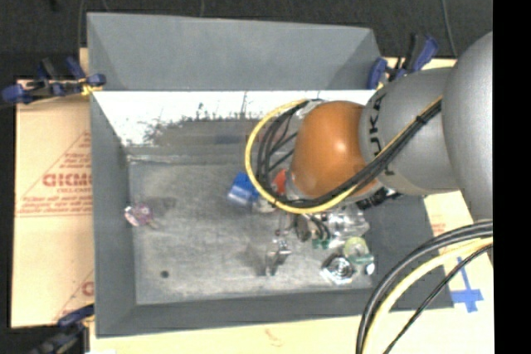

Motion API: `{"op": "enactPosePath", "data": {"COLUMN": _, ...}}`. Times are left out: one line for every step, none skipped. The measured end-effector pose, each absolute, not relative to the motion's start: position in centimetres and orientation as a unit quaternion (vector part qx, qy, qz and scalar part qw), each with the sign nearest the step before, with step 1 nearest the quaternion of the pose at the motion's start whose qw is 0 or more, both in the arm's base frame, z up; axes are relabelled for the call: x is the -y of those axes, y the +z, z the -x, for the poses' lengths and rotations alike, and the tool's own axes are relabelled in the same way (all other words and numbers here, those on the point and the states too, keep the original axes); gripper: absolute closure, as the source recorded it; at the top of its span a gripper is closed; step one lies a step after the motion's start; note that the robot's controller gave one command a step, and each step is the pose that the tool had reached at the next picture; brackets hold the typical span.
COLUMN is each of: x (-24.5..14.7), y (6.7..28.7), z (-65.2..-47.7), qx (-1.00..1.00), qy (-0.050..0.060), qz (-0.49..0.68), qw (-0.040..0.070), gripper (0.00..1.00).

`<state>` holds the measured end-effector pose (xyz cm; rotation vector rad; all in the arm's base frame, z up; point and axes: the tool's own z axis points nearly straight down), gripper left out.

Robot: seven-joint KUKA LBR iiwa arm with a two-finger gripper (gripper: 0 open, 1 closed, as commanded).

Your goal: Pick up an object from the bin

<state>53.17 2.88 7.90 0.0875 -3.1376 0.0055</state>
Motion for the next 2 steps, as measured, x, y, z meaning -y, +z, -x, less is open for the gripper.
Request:
{"op": "enactPosePath", "data": {"x": -5.2, "y": 10.7, "z": -63.9, "qx": 0.998, "qy": 0.000, "qz": 0.062, "qw": 0.009, "gripper": 0.00}}
{"op": "enactPosePath", "data": {"x": 3.0, "y": 8.8, "z": -61.1, "qx": 0.996, "qy": 0.001, "qz": 0.084, "qw": 0.000, "gripper": 0.00}}
